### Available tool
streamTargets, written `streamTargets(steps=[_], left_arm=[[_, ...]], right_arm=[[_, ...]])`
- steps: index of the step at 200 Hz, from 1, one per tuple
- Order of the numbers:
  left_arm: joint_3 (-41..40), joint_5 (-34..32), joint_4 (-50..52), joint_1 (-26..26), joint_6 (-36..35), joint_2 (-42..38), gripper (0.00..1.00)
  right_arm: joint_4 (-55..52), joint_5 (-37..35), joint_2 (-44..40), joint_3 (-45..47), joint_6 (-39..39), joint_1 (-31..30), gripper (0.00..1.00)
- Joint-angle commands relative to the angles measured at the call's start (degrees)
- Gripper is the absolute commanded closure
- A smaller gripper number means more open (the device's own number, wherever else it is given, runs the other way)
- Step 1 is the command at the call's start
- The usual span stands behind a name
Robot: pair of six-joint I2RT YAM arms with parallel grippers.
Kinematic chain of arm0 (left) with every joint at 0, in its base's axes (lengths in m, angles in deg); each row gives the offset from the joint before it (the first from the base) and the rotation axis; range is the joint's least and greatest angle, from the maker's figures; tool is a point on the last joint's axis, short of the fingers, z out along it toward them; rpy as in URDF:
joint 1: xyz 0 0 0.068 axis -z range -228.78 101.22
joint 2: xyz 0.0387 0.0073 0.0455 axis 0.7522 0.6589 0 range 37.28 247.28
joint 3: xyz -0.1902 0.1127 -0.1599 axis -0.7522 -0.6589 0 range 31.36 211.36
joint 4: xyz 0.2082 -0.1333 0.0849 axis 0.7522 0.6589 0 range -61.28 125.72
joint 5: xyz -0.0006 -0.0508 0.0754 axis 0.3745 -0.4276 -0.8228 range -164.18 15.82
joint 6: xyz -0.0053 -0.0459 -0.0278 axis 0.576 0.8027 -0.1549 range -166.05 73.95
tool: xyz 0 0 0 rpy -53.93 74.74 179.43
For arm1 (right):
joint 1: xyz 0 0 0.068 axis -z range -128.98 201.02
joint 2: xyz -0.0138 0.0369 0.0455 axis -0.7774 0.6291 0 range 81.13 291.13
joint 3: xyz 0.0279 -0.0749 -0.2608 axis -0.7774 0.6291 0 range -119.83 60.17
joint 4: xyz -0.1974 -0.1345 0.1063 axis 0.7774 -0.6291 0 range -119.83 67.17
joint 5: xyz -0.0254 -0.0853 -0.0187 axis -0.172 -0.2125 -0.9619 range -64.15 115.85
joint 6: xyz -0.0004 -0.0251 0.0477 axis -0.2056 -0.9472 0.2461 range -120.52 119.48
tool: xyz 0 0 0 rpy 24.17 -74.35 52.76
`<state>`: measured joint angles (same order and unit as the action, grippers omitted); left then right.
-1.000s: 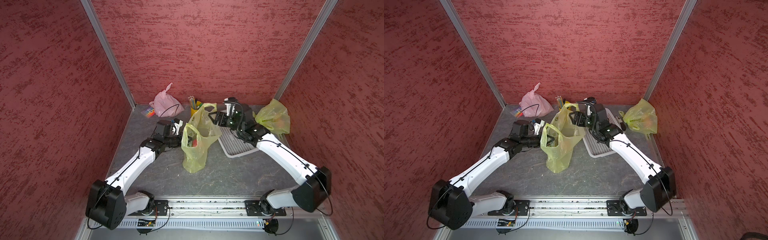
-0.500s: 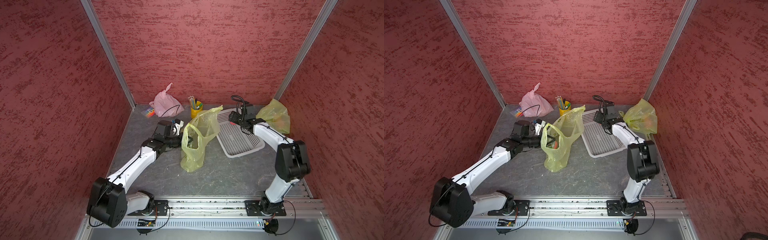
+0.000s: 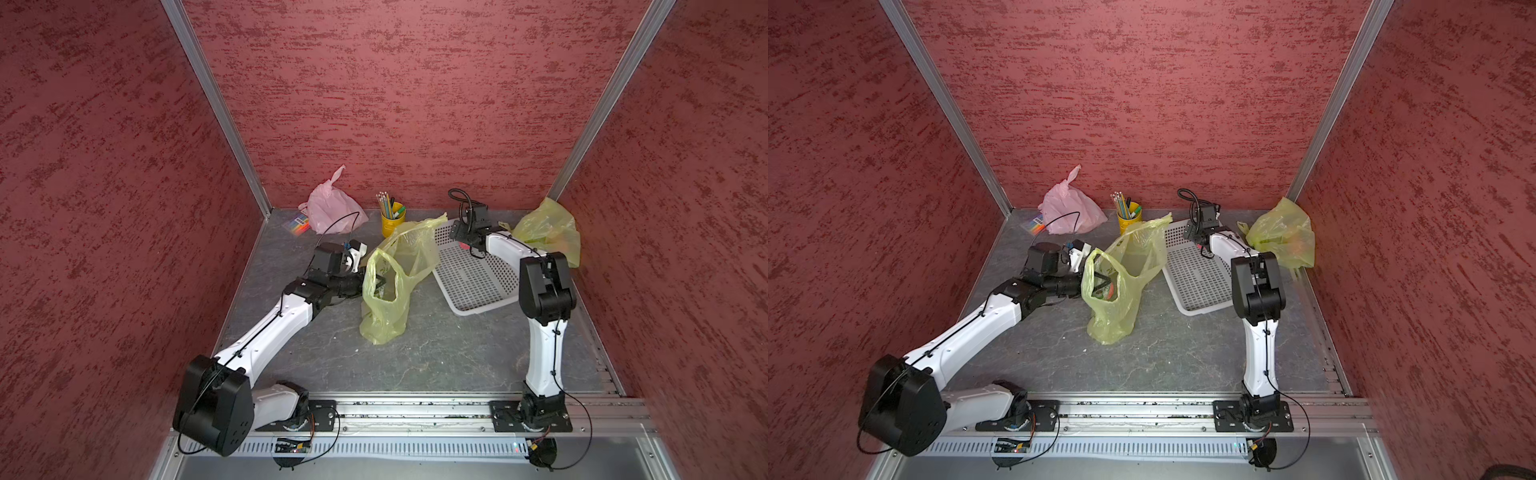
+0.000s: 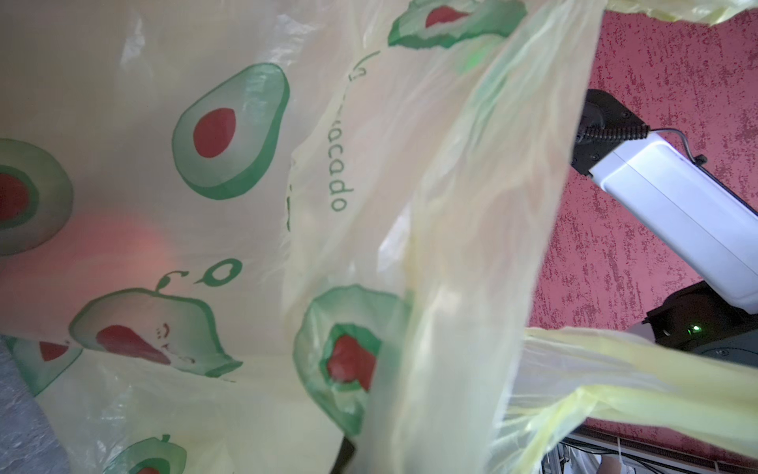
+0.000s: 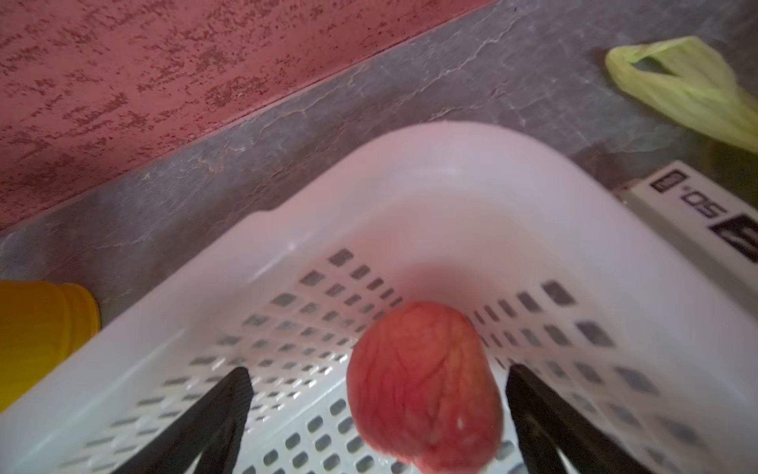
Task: Place the peach into a plastic bag & tie a knot
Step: Pick up the peach from the basket.
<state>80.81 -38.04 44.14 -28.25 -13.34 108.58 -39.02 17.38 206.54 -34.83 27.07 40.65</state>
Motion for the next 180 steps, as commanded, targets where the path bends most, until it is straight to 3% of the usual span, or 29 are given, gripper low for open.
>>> streamTargets(steps=[1,56,87,151,180], left_arm=[[-0.4,0.5,-0.3,-0.1,-0.2,-1.3,1.00],[-0.1,0.5,0.2,-0.1,-0.5,-1.3,1.00],[-0.2,0.1,0.4,-0.3,-0.6,-1.7,1.00],[-0.5,-0.3,0.5,-0.3,-0.4,-2.3,1.00],[-0.7,-0.5,0.4,-0.1,-0.3,-2.6,1.00]], right_arm=[[-0.9,-1.9,2.0,-1.5,0.7,0.3,0.05],[7.7,5.7,-4.5,6.8,1.0,0.3,0.45],[12.8,13.5,-15.5,16.0,2.8,0.2,0.54],[16.0,23.9,-46.0,34.8,7.6,-5.1,0.56],[14.1,25.8,-51.5,36.2,9.4,-12.4,0.56]])
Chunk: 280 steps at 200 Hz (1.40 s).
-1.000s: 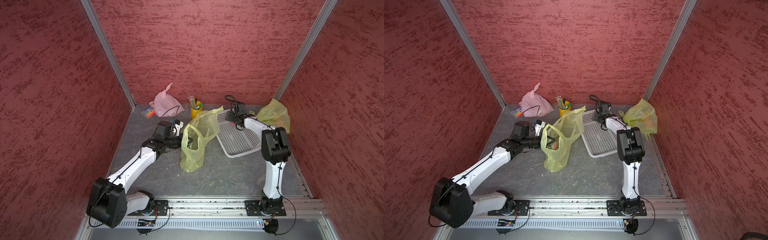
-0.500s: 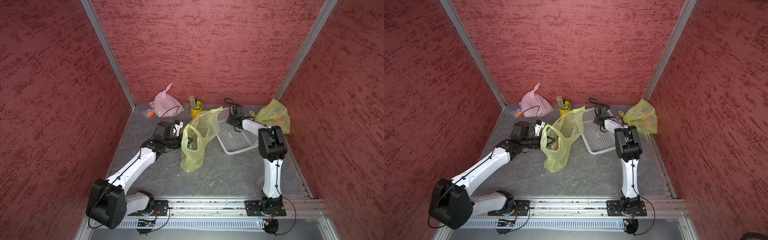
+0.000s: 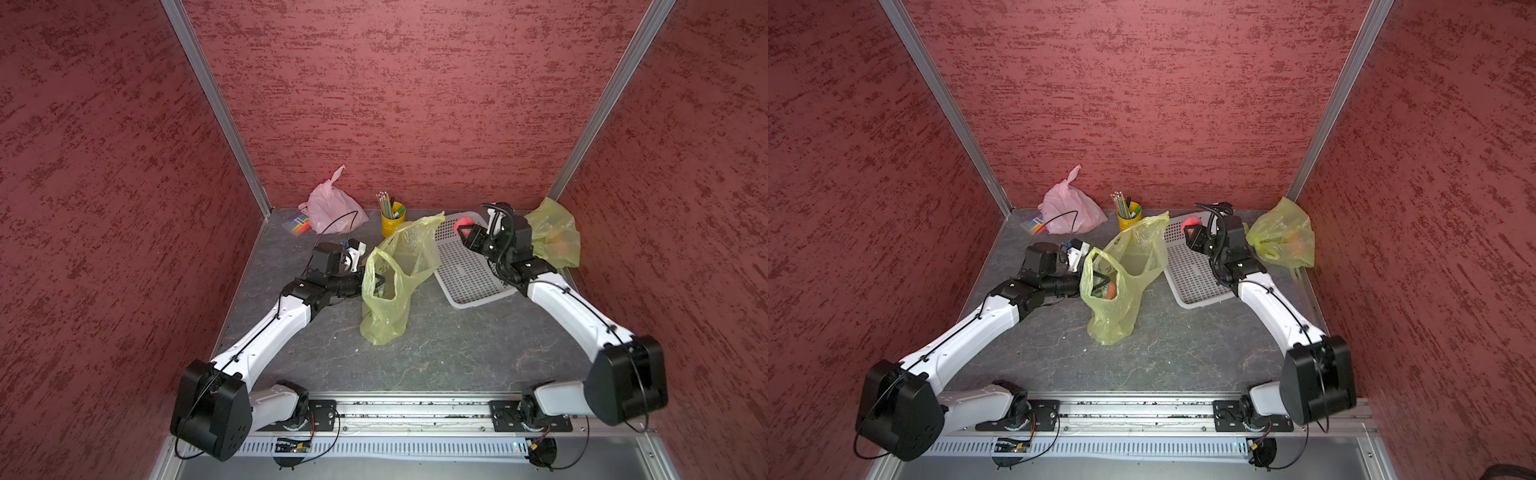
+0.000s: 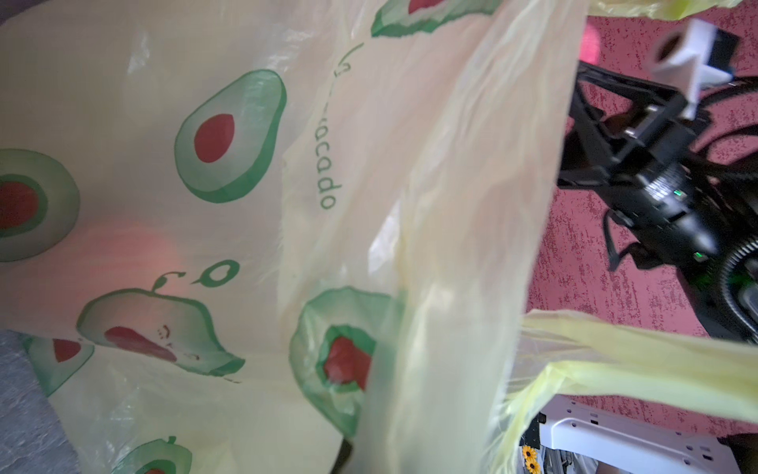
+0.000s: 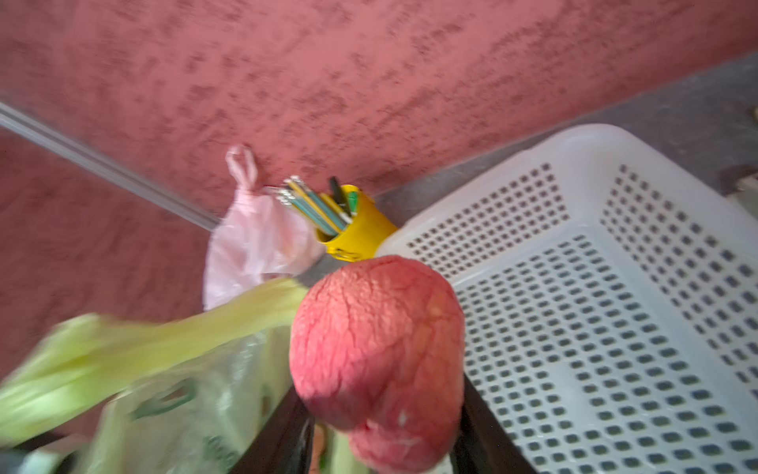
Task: Place the peach into a plastic bag & tie a knot
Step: Pick up the peach from the basket, then place the peach in the plastic bag, then adjust the plastic bag at the center of the board.
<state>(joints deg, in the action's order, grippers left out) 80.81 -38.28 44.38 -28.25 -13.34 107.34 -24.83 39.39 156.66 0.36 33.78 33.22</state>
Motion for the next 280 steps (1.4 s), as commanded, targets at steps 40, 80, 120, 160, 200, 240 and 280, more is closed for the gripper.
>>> streamTargets(steps=[40,80,120,160,200,240,280], left_arm=[[-1.4,-0.1,-0.6,0.2,0.5,-1.7,1.00],[-1.7,-0.2,-1.2,0.8,1.1,-2.0,1.00],[-1.6,-0.6,-1.3,0.9,1.2,-2.1,1.00],[-1.3,-0.7,-1.4,0.9,1.1,-1.8,1.00],[-1.6,-0.9,-1.3,0.8,1.0,-1.8,1.00],[-1.5,-0.9,-1.2,0.9,1.1,-1.9,1.00],[-1.3,-0.8,-1.1,0.8,1.1,-1.8,1.00]], right_arm=[[-0.4,2.7,2.5,-3.2,4.1,-15.5,0.52],[-2.2,1.1,13.1,-11.1,3.6,-19.0,0.29],[-4.0,0.0,12.1,-13.7,2.3,-19.3,0.13],[-6.1,0.6,5.6,-13.5,0.8,-20.6,0.09],[-9.9,-0.3,6.7,-19.9,-1.8,-25.8,0.04],[-17.1,-7.3,13.4,-27.8,-4.0,-30.2,0.02],[-21.1,-11.6,17.4,-31.0,-5.3,-33.0,0.02]])
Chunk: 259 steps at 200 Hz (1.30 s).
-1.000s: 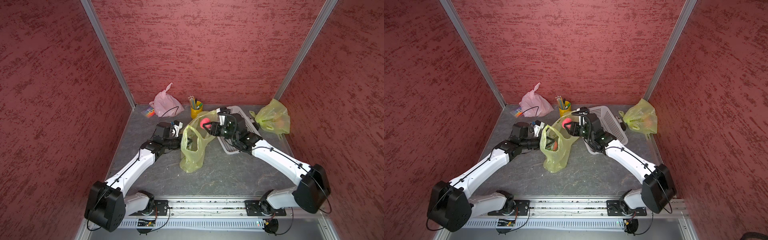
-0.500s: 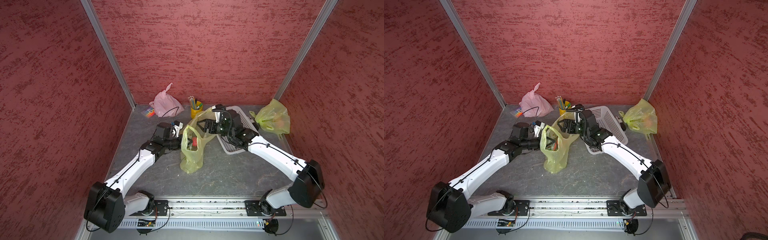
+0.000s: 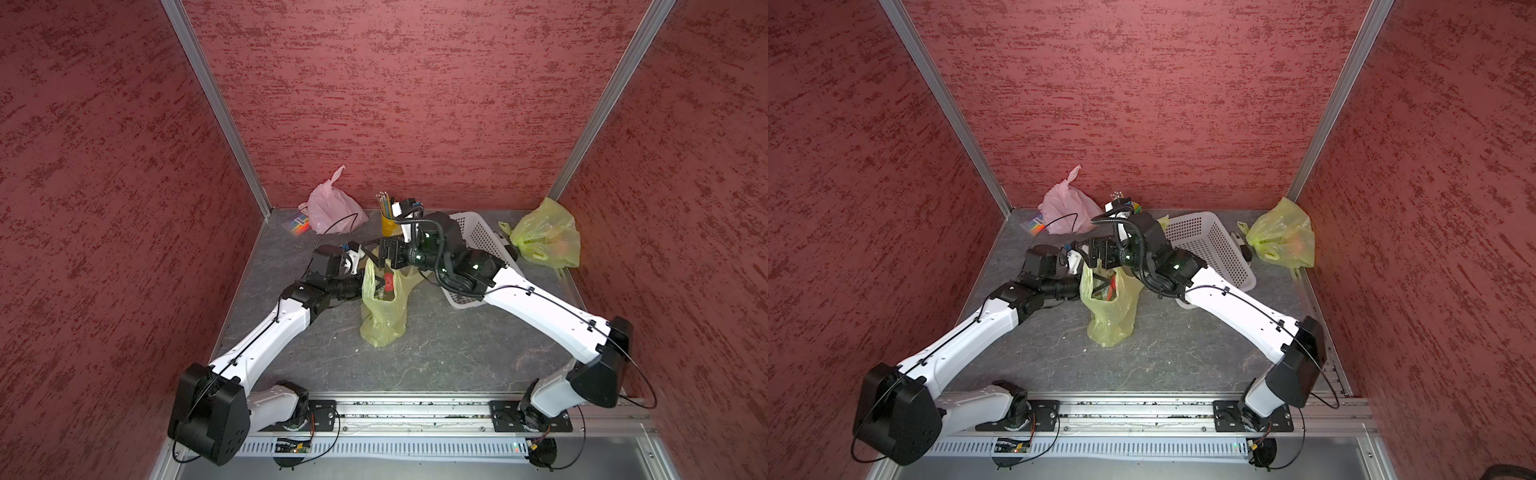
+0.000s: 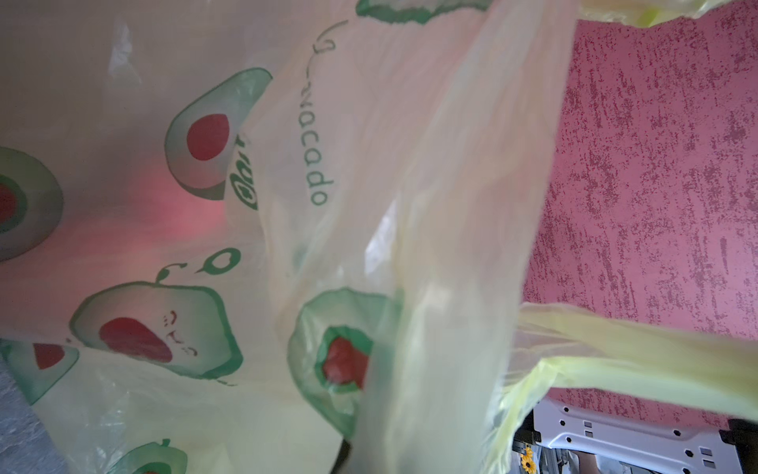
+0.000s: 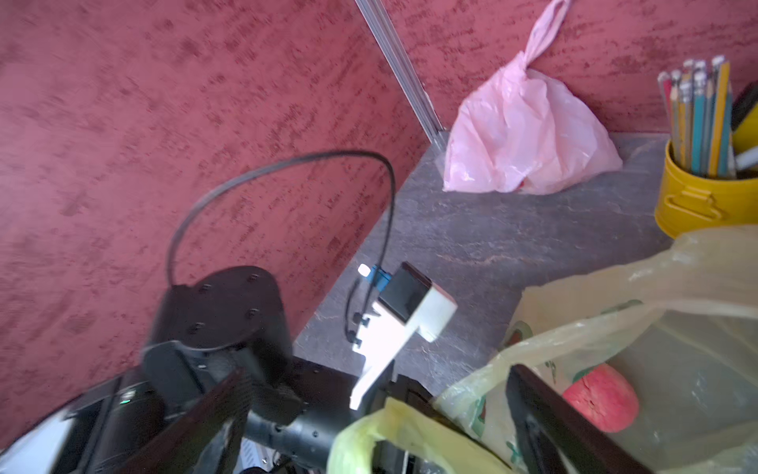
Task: Place the peach into a plastic bag & tie a knot
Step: Adjust the plastic bag at the center of the board.
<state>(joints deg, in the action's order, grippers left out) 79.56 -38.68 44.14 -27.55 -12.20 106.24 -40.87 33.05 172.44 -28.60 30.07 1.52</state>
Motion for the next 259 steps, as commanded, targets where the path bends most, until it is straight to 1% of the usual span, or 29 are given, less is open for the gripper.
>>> streamTargets(steps=[1,13,19,23,39,53,60,66,70,80,91,95,101,118,143,156,168,195,208,228,243,259], left_arm=[[0.0,-0.4,-0.8,0.1,-0.1,-0.8,1.00],[0.0,-0.4,-0.8,0.1,-0.1,-0.8,1.00],[0.0,-0.4,-0.8,0.1,-0.1,-0.9,1.00],[0.1,-0.4,-0.8,0.2,0.0,-0.9,1.00],[0.1,-0.5,-0.8,0.2,0.1,-1.0,1.00],[0.3,-1.0,-0.4,0.1,0.0,-1.3,1.00],[0.5,-1.7,0.4,0.1,-0.3,-1.6,1.00],[0.8,-2.7,1.4,0.0,-0.7,-2.0,1.00],[1.1,-3.6,2.2,0.0,-1.1,-2.2,0.94],[2.5,-6.6,5.0,-0.3,-2.3,-3.0,0.75],[4.9,-9.7,8.4,-0.4,-4.4,-3.8,0.61],[6.1,-11.1,9.8,-0.4,-5.4,-4.0,0.55],[8.1,-12.8,11.9,-0.4,-6.9,-4.0,0.49],[14.8,-15.9,17.1,0.2,-12.9,-2.2,0.40],[24.1,-21.2,22.5,3.2,-22.8,3.3,0.31],[27.8,-21.6,22.9,5.6,-27.8,6.2,0.27],[30.0,-23.5,22.2,8.6,-32.0,8.9,0.22],[35.7,-26.0,21.4,14.0,-39.8,16.1,0.17],[37.3,-29.2,19.9,16.0,-43.2,19.3,0.14],[39.9,-32.3,16.6,17.6,-48.0,23.7,0.11],[42.7,-32.6,14.6,18.2,-52.0,27.3,0.08],[47.4,-31.9,14.5,18.3,-55.6,32.0,0.06]], right_arm=[[-5.2,-5.4,1.7,-2.1,-1.6,-1.3,0.02],[-5.5,-5.9,2.2,-2.1,-1.9,-1.6,0.03],[-5.2,-5.9,2.3,-1.8,-1.9,-1.7,0.06],[-4.9,-6.0,2.3,-1.6,-1.7,-1.7,0.10],[-3.2,-6.2,1.9,-0.3,-1.6,-1.7,0.30],[-2.2,-8.4,0.6,0.9,-1.5,-1.7,0.57],[-1.8,-9.2,-0.5,1.5,-1.8,-1.7,0.66],[-1.3,-9.8,-1.6,2.3,-2.2,-1.7,0.72],[-0.8,-10.3,-2.4,2.8,-2.5,-1.7,0.77],[-0.1,-11.5,-4.8,4.3,-3.6,-1.7,0.92],[0.2,-12.1,-7.3,6.0,-4.8,-1.4,1.00],[0.3,-11.8,-7.7,6.6,-5.3,-1.2,1.00],[0.4,-11.3,-10.0,7.7,-5.7,-0.8,1.00],[1.3,-9.7,-13.7,11.9,-5.8,0.6,1.00],[5.5,-5.6,-19.5,21.0,-3.6,2.9,1.00],[8.1,-4.2,-22.6,26.1,-1.7,4.1,1.00],[9.5,-3.9,-25.1,30.1,0.1,5.5,1.00],[8.5,-4.7,-28.7,35.5,2.6,8.7,1.00],[7.9,-4.3,-29.4,37.0,3.3,10.6,1.00],[8.0,-2.2,-30.6,39.1,4.0,13.4,1.00],[9.0,0.0,-31.4,40.6,4.6,15.4,1.00],[9.4,1.5,-31.8,41.3,4.7,16.6,1.00]])
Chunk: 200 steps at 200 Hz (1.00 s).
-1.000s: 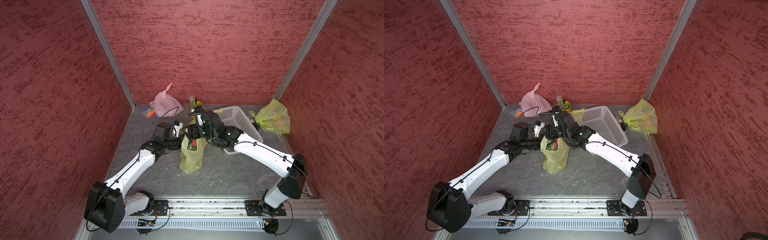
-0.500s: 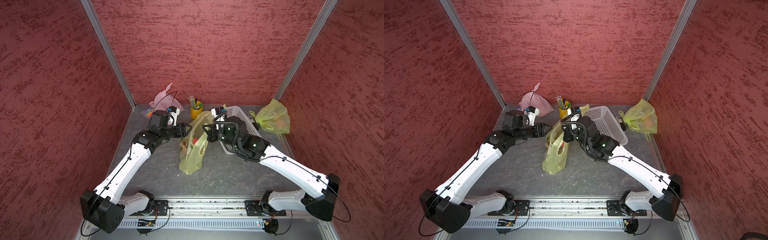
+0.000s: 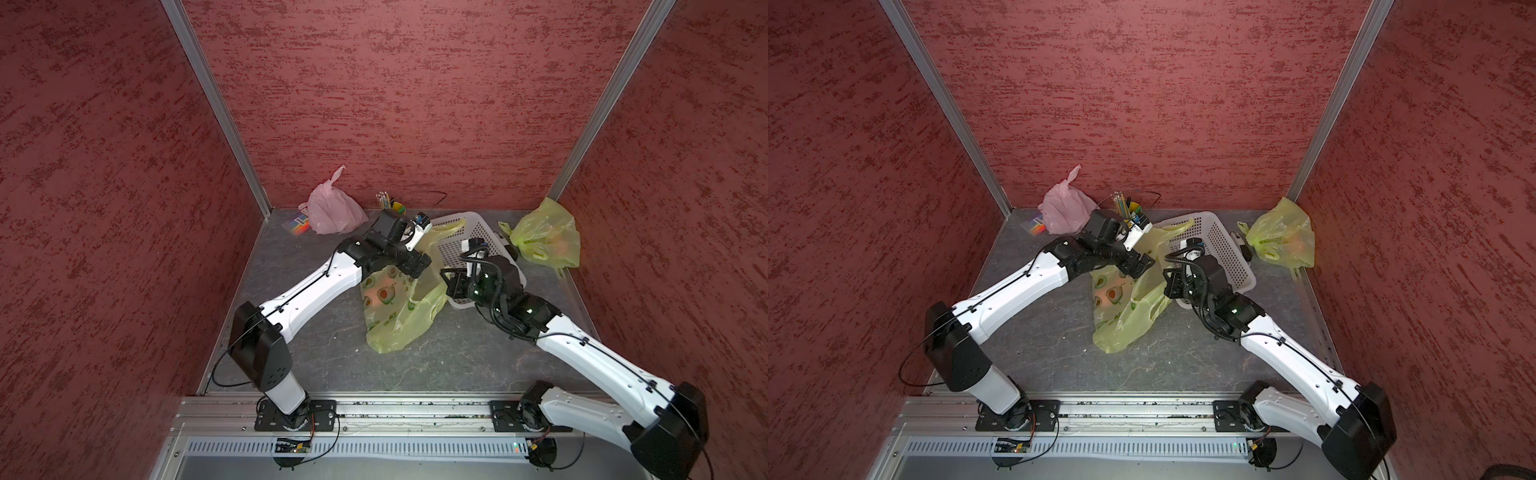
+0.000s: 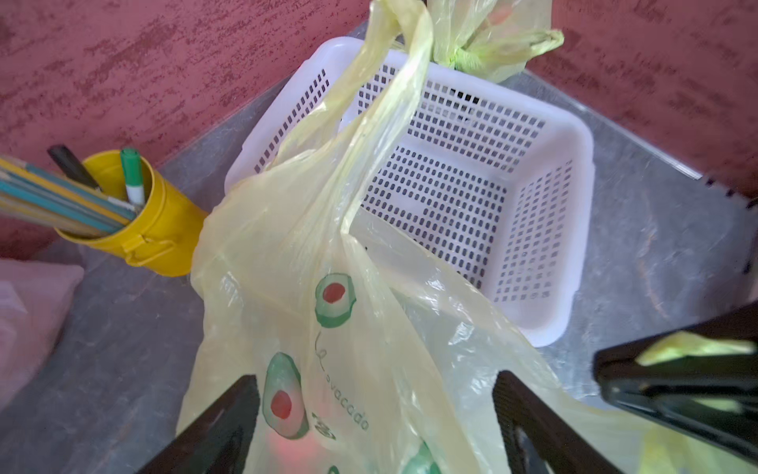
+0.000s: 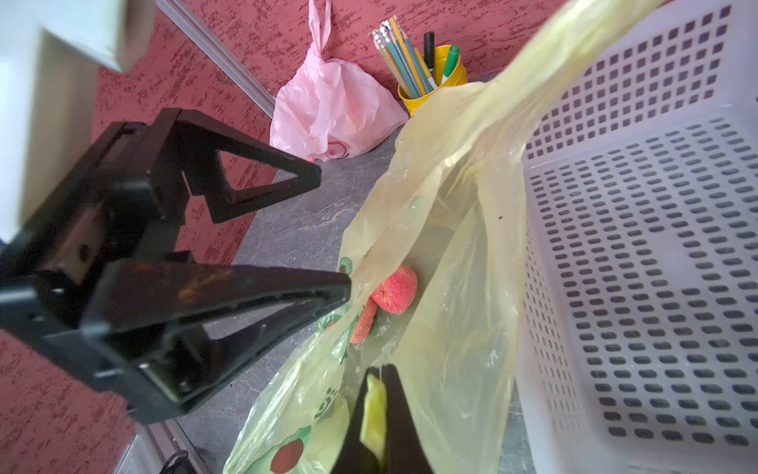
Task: Place the peach into a plastic bag & tie a knot
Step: Adjust the plastic bag at the center of the board.
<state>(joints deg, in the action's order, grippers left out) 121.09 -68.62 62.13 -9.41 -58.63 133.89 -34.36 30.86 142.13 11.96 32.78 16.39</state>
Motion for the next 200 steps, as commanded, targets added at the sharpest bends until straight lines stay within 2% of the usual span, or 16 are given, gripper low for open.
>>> streamTargets(steps=[1,32,62,89,103,134,143,156,174,182,188,200], left_arm=[[6.3,-1.9,-3.4,0.2,-9.3,4.6,0.06],[18.2,0.4,0.4,0.0,-13.7,15.5,0.03],[30.6,4.2,4.2,-1.2,-14.0,25.9,0.00],[47.7,10.6,14.4,-3.0,-12.4,36.5,0.00],[56.1,11.9,20.2,-3.2,-12.6,41.8,0.00],[53.8,10.1,19.7,-3.1,-12.9,43.3,0.01],[53.8,9.5,20.1,-3.1,-12.9,44.0,0.08],[53.7,8.6,20.3,-3.1,-12.6,44.8,0.30],[53.9,9.5,19.6,-3.6,-10.2,45.0,0.66],[53.9,9.9,19.1,-4.0,-8.9,44.6,0.87],[53.8,10.0,18.7,-4.3,-7.6,44.2,0.99],[53.1,10.0,17.4,-5.1,-4.7,42.6,1.00]], right_arm=[[2.9,3.8,-1.5,0.8,2.1,1.8,1.00],[4.4,6.2,-2.3,2.8,2.9,3.4,1.00],[4.9,7.9,-2.5,3.9,3.3,4.5,1.00],[4.5,8.6,-2.8,4.2,3.3,5.1,1.00],[4.0,8.5,-3.2,4.4,3.1,5.6,1.00],[4.0,8.8,-3.9,4.8,3.0,6.9,1.00],[4.2,9.1,-4.0,4.8,3.0,7.3,1.00],[4.6,9.4,-4.1,4.9,3.0,7.5,1.00],[5.1,9.8,-4.1,4.9,3.1,7.6,1.00],[5.1,9.8,-4.1,4.7,3.0,7.7,1.00],[5.1,9.8,-4.1,4.6,3.0,7.8,1.00],[4.4,9.3,-4.3,3.9,2.5,8.0,1.00]])
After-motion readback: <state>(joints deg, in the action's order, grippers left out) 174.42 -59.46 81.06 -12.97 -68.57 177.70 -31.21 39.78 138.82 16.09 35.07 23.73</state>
